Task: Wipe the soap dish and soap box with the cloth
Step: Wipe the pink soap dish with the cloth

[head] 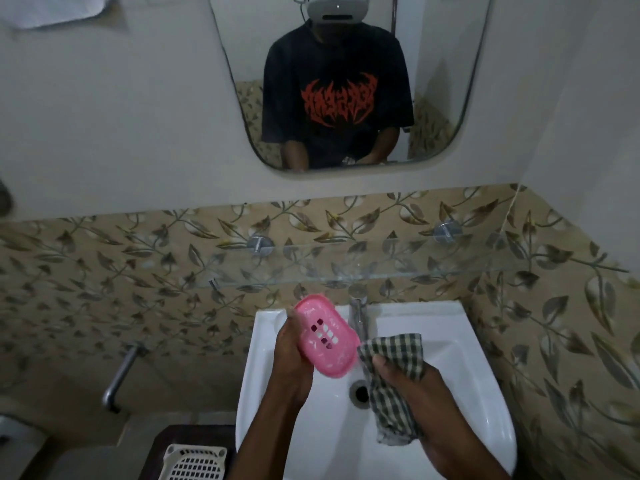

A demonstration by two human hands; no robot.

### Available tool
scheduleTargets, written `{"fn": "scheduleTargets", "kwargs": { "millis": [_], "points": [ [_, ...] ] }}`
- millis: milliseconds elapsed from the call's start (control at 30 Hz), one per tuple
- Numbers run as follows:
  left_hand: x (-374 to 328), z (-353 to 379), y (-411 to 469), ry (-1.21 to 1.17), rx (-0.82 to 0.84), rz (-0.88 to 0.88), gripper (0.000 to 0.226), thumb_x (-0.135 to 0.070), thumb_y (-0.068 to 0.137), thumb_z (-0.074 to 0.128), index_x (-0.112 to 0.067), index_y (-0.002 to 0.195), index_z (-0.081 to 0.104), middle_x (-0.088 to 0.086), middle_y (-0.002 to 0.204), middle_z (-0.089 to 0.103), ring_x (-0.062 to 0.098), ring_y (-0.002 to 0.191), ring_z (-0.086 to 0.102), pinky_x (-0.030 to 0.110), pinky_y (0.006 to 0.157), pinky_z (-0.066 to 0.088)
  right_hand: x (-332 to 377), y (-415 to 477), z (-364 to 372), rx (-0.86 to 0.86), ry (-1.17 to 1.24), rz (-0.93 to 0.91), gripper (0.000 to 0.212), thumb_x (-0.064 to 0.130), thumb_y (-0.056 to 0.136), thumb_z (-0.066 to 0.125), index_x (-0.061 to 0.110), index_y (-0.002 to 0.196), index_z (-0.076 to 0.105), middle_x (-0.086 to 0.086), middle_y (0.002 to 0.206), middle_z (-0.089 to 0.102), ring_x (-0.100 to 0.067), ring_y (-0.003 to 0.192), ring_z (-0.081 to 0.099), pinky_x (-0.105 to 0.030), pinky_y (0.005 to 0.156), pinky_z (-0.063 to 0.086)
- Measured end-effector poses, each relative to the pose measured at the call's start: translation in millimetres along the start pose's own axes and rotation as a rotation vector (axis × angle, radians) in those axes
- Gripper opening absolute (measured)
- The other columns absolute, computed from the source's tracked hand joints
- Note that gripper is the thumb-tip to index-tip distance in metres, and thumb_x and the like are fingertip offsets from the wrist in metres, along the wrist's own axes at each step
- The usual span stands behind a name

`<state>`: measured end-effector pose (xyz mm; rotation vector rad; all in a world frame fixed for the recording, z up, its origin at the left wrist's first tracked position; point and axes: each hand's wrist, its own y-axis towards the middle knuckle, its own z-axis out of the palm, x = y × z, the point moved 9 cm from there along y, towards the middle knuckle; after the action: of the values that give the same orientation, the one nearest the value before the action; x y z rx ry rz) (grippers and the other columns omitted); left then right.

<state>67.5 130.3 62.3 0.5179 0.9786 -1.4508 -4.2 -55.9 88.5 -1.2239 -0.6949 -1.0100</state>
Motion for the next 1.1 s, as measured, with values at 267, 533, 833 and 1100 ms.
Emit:
{"fn": "scheduleTargets", "kwargs": {
  "millis": [267, 533, 833, 1100],
  "points": [
    [40, 26, -12, -0.345, 0.235, -0.336, 0.119, -0.079, 0.052, 0.073, -0.004, 0.141, 0.051, 0.024, 0.136, 0.053, 0.042, 0.127, 0.048, 0.061, 0.113, 0.029, 85, 0, 4, -0.195, -0.683, -0.381, 0.019, 0.037, 0.072, 0.083, 0.025, 0.078, 0.071, 0.011, 0.071, 0.07, -0.003, 0.071, 0.066, -0.02, 0.066, 0.051],
    [38, 55, -23, -0.198, 0.182, -0.306, 0.111, -0.092, 0.058, 0.045, -0.005, 0.126, 0.059, 0.024, 0.124, 0.06, 0.042, 0.115, 0.057, 0.057, 0.104, 0.042, 95, 26, 48, -0.258, -1.201, -0.619, 0.023, 0.048, 0.084, 0.066, 0.026, 0.089, 0.069, 0.007, 0.082, 0.067, -0.013, 0.069, 0.057, -0.026, 0.062, 0.043],
    [43, 29, -18, -0.105, 0.039, -0.293, 0.098, -0.085, 0.075, 0.019, -0.011, 0.123, 0.061, 0.024, 0.113, 0.07, 0.038, 0.105, 0.066, 0.053, 0.099, 0.047, 50, 18, 49, -0.242, -1.154, -0.693, 0.035, 0.052, 0.079, 0.072, 0.022, 0.097, 0.069, 0.004, 0.089, 0.071, -0.011, 0.073, 0.063, -0.018, 0.068, 0.041],
    [56, 40, -30, -0.071, 0.09, -0.392, 0.102, -0.083, 0.073, 0.022, -0.006, 0.129, 0.059, 0.024, 0.12, 0.068, 0.04, 0.112, 0.062, 0.05, 0.098, 0.048, 63, 24, 34, -0.367, -1.121, -0.691, 0.024, 0.044, 0.08, 0.074, 0.022, 0.088, 0.066, 0.007, 0.08, 0.062, -0.009, 0.065, 0.056, -0.012, 0.054, 0.03]
  ]
}}
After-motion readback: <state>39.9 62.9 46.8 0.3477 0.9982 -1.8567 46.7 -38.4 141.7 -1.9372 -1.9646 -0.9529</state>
